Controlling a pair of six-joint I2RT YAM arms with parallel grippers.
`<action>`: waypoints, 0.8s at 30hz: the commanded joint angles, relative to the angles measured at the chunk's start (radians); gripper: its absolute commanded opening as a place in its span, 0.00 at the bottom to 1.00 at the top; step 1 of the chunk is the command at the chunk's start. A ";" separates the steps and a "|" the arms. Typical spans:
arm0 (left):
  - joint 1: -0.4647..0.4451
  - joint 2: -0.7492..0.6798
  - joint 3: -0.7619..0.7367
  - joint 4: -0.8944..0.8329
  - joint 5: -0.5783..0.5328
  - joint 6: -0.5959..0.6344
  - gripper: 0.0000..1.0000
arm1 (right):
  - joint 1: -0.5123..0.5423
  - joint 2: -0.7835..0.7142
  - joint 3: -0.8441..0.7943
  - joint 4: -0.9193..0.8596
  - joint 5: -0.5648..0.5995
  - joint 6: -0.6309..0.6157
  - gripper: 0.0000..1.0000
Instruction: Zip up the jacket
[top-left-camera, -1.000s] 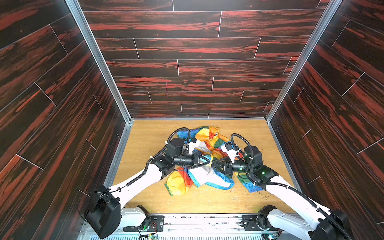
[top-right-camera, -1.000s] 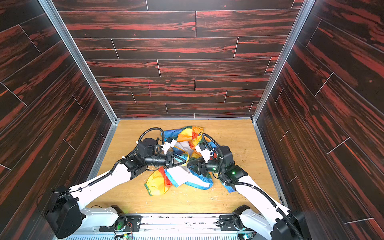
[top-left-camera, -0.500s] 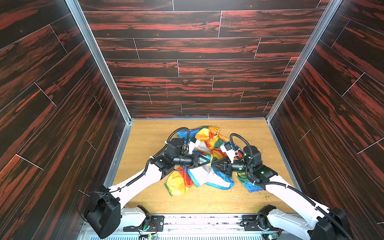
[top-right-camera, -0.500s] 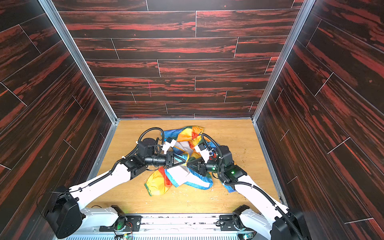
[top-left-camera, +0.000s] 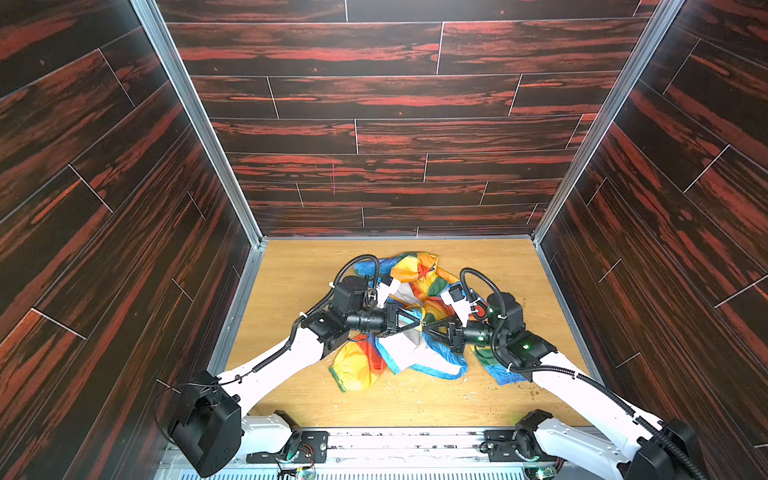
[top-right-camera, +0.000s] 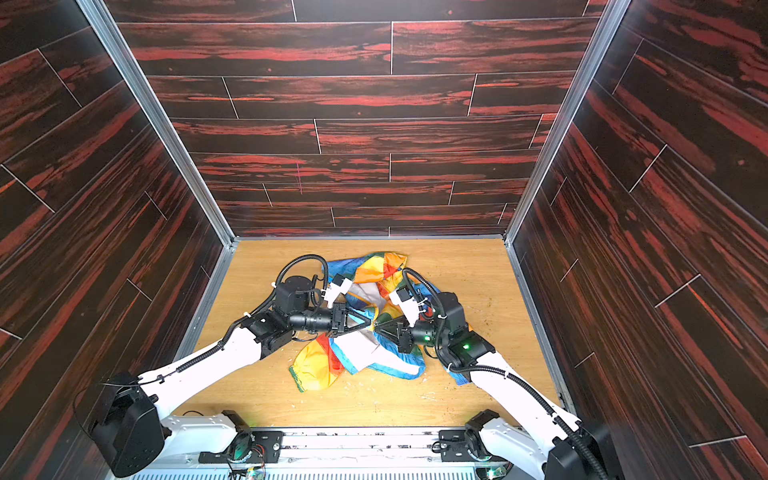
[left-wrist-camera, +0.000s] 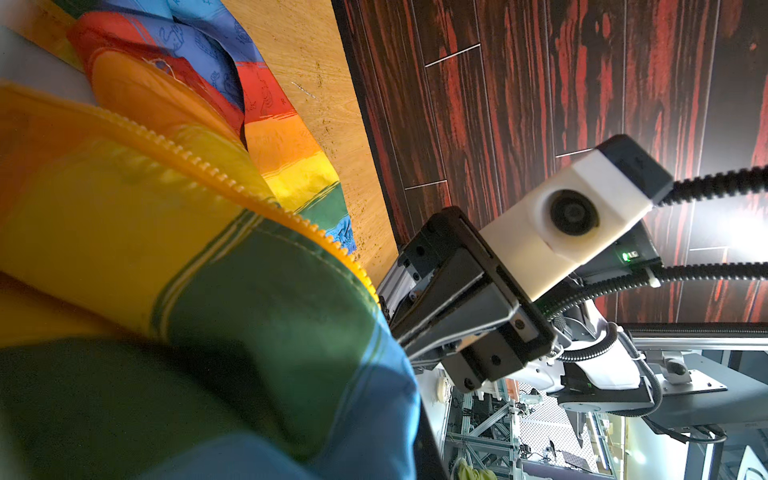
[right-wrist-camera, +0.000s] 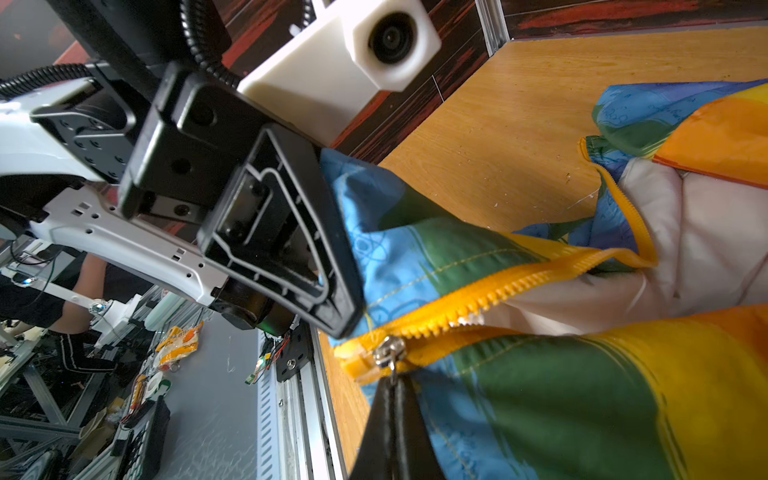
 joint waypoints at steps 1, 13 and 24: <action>0.000 -0.048 0.009 0.011 0.036 0.003 0.00 | -0.002 -0.016 0.004 -0.042 0.085 -0.025 0.00; 0.001 -0.057 0.007 -0.012 0.042 0.009 0.00 | -0.003 -0.006 0.030 -0.057 0.211 0.006 0.00; 0.000 -0.032 0.022 -0.004 0.011 -0.003 0.35 | 0.028 0.024 0.063 -0.091 0.194 -0.011 0.00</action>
